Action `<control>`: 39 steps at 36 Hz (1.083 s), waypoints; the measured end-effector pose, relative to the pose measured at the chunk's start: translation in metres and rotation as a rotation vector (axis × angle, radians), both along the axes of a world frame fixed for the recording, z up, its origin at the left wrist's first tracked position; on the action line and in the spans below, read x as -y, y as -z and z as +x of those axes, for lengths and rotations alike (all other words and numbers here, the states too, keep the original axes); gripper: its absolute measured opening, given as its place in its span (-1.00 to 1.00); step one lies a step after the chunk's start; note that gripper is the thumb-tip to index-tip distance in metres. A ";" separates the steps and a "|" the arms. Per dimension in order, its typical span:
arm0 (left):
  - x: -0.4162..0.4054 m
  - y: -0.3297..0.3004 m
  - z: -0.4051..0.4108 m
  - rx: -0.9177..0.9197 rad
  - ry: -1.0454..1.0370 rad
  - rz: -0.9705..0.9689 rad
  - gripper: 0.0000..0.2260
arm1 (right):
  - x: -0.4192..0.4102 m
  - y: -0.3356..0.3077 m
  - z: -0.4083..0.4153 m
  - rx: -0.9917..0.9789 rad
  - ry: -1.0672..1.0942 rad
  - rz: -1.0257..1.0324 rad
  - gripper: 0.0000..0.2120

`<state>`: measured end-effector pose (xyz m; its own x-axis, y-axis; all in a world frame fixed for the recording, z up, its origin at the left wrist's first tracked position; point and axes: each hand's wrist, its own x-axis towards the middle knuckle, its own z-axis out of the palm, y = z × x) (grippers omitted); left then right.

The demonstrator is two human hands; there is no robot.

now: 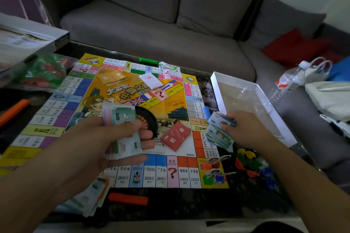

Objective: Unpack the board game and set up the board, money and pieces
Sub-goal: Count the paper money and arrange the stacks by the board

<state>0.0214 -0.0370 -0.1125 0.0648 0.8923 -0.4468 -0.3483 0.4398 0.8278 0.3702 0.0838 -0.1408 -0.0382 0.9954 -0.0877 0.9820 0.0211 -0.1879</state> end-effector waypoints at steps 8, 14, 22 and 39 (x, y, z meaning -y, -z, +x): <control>-0.002 -0.001 -0.003 0.083 0.025 -0.089 -0.77 | 0.008 -0.007 0.002 -0.039 0.017 0.005 -0.87; 0.007 -0.004 -0.009 0.090 0.042 -0.004 -0.74 | 0.029 -0.038 -0.015 -0.112 0.021 0.095 -0.86; 0.016 -0.006 -0.006 0.021 0.015 0.122 -0.75 | 0.083 -0.080 -0.073 -0.777 0.081 0.082 -0.90; 0.014 -0.003 -0.010 -0.061 0.111 0.197 -0.74 | 0.115 -0.038 -0.172 -1.188 -0.035 -0.135 -0.64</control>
<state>0.0110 -0.0509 -0.1095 0.1457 0.9514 -0.2712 -0.2534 0.3009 0.9194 0.1983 -0.0310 -0.1032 -0.1929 0.9777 -0.0830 0.1923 -0.0452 -0.9803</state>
